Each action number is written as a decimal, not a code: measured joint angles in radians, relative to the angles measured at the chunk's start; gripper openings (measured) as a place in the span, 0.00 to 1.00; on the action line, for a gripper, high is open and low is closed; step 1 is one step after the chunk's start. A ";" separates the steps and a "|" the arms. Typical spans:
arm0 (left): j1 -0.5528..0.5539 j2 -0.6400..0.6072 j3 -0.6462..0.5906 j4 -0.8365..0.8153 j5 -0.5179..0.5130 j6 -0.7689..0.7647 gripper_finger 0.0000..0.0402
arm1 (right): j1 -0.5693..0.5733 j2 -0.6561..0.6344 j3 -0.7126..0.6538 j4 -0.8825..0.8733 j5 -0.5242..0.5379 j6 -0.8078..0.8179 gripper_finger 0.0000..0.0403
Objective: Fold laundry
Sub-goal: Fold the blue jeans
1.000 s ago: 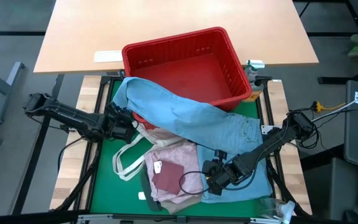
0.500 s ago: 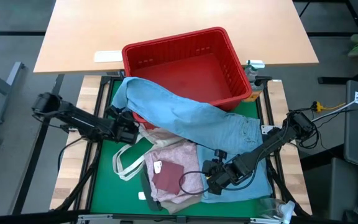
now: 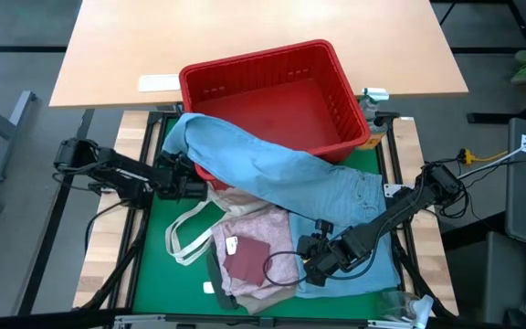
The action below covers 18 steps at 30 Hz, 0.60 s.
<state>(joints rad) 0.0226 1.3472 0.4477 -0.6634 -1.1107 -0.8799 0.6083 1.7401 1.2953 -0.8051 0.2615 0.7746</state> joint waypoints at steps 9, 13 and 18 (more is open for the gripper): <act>0.004 0.000 -0.001 0.020 0.012 0.001 0.15 | 0.000 0.000 0.000 0.000 0.000 0.000 0.35; -0.036 0.000 0.005 0.030 0.047 -0.013 0.02 | 0.000 0.000 0.000 0.000 0.000 0.000 0.35; -0.105 0.000 0.068 -0.012 0.084 -0.010 0.02 | 0.000 0.000 0.000 -0.001 0.000 0.000 0.35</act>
<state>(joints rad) -0.0823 1.3471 0.5154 -0.6757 -1.0266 -0.8898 0.6083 1.7401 1.2953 -0.8056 0.2615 0.7746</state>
